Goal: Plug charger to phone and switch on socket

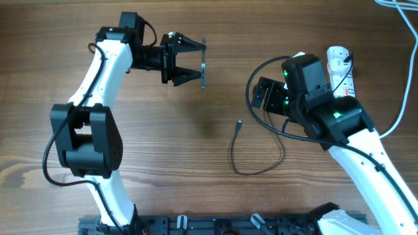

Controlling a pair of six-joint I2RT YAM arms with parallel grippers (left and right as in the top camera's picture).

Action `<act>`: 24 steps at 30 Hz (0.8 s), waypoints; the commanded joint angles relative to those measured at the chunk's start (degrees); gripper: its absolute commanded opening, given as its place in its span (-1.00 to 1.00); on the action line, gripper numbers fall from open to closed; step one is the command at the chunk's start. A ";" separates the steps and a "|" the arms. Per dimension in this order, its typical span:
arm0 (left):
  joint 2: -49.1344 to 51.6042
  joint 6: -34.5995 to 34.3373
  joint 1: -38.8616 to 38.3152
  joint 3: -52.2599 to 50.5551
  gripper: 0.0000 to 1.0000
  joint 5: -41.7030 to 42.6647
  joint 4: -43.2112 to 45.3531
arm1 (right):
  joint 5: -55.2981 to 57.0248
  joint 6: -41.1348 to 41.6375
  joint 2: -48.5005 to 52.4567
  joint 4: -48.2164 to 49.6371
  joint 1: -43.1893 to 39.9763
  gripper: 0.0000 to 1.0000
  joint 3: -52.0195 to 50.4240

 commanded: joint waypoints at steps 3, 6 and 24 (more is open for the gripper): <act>-2.25 -0.55 0.48 -0.02 0.31 3.21 -0.07 | 1.18 0.44 0.57 0.00 0.22 0.99 1.25; -2.25 -0.55 0.48 -0.02 0.32 3.21 -0.07 | 1.18 0.42 0.57 -0.02 0.22 0.99 1.25; -2.25 -0.52 0.48 -0.02 0.31 3.21 -1.33 | 1.18 0.42 0.57 0.00 0.22 0.99 1.25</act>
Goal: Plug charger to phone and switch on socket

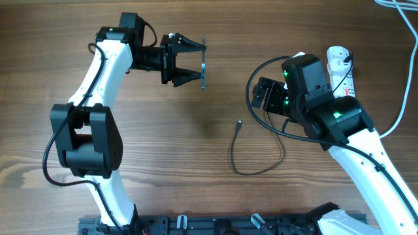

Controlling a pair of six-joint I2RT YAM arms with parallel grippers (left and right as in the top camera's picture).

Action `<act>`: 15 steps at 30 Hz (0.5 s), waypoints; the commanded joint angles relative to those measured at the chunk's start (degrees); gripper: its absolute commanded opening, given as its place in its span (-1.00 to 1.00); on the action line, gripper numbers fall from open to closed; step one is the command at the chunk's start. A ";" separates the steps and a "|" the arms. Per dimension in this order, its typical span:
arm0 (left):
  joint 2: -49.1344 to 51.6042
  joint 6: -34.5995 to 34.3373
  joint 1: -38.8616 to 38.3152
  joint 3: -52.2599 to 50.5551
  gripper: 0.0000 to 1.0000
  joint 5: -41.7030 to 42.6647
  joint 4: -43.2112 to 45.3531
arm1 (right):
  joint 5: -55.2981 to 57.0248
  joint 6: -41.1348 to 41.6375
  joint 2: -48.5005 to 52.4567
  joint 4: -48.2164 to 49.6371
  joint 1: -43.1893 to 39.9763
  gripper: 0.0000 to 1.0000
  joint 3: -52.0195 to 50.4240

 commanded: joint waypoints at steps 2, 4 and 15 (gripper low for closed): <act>-2.25 -0.35 0.48 -0.02 0.31 3.21 -0.17 | 1.18 0.46 0.59 0.00 0.22 0.99 1.25; -2.25 -0.33 0.48 -0.02 0.31 3.21 -0.17 | 1.18 0.44 0.59 -0.02 0.22 0.99 1.25; -2.25 -0.35 0.48 -0.02 0.31 3.21 -0.17 | -5.81 6.14 0.59 4.04 0.22 0.99 1.25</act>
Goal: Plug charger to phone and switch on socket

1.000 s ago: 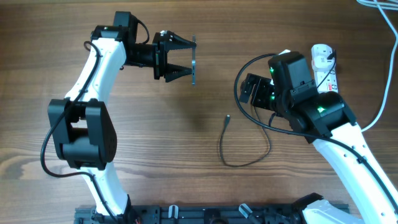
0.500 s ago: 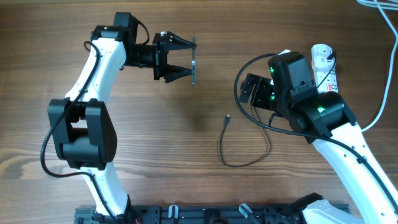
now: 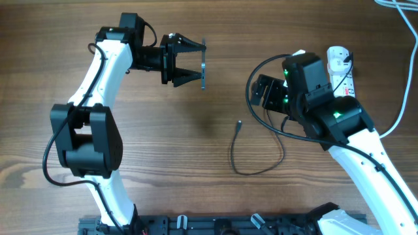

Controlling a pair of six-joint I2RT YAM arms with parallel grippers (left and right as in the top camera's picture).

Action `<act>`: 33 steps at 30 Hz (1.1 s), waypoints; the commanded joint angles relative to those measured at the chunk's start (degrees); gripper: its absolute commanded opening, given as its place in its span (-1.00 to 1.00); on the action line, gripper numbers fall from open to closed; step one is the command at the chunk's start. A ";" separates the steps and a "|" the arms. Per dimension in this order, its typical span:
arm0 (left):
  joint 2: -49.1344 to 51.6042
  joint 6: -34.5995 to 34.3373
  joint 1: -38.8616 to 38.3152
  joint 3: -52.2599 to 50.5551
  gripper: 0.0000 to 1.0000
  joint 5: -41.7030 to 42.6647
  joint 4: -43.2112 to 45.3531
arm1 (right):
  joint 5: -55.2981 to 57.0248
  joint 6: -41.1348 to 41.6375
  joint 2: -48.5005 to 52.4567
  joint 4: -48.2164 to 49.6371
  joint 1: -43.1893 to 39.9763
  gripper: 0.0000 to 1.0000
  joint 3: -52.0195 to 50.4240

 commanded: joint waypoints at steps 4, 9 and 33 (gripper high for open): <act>-2.25 -0.33 0.46 -0.02 0.31 3.21 -0.04 | -7.26 19.82 0.59 0.13 0.22 0.99 1.25; -2.25 -0.28 0.48 -0.02 0.31 3.19 -0.04 | -8.20 25.11 0.59 -0.35 0.22 0.99 1.25; -2.25 0.07 0.46 -0.02 0.31 3.21 -0.04 | -14.58 10.97 0.59 1.62 0.22 0.99 1.25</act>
